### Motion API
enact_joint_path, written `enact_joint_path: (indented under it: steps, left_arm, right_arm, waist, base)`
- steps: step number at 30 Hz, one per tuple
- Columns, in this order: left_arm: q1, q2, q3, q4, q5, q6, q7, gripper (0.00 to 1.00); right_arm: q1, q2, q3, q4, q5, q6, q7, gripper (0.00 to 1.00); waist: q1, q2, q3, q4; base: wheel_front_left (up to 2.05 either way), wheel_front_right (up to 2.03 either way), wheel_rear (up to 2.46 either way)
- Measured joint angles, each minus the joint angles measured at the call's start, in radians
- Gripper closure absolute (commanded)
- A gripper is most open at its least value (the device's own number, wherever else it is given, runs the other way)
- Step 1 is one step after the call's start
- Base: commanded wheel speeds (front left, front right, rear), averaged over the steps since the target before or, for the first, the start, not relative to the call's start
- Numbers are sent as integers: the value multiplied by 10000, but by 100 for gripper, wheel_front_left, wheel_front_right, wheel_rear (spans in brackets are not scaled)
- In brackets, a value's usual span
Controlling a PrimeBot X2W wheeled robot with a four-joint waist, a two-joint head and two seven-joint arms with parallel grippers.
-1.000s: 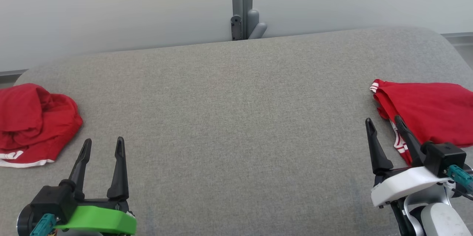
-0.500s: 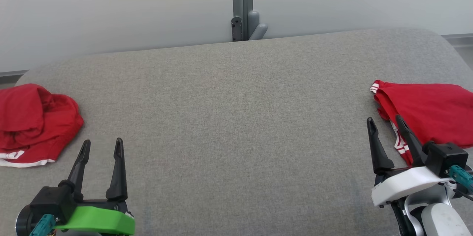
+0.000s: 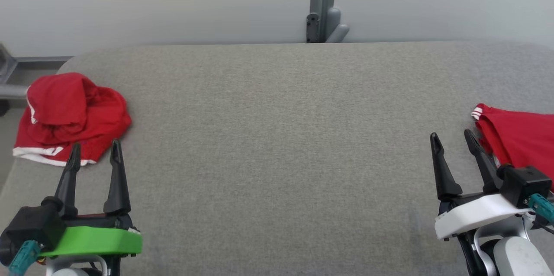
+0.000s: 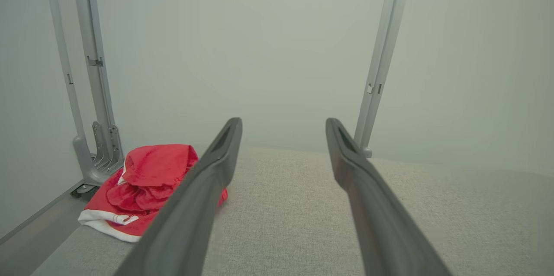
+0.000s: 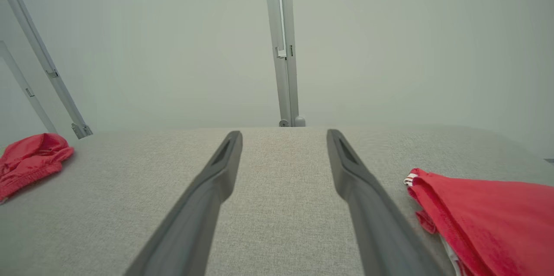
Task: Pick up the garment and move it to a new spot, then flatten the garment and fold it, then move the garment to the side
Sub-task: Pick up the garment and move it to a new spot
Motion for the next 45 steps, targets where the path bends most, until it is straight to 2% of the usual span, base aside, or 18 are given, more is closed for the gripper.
enact_joint_path:
  steps: [7,15,22,37,45]
  left_arm:
    - [-174,-161,395,23,50,-261,-23,0]
    - [-331,-353,662,81,293,-755,-46,0]
    - [-402,-422,673,311,767,-1081,-46,0]
    - [-828,-589,905,213,1012,-1267,-46,0]
    - [-3078,-458,1011,-75,1452,-1578,-48,0]
  right_arm:
    - [-72,4,127,-150,-17,0,132,0]
    - [-189,46,303,-146,-21,0,190,0]
    - [-262,104,376,-40,-19,0,186,0]
    - [-431,46,502,-105,-13,-2,322,0]
    - [-1173,-249,779,-629,-107,-2,725,0]
  waist:
    - [0,1,133,1104]
    - [0,0,230,2444]
    - [0,0,258,3257]
    - [0,0,536,3122]
    - [0,0,1412,2761]
  base:
    - [0,0,0]
    - [0,0,0]
    - [0,0,0]
    - [0,0,0]
    - [0,0,0]
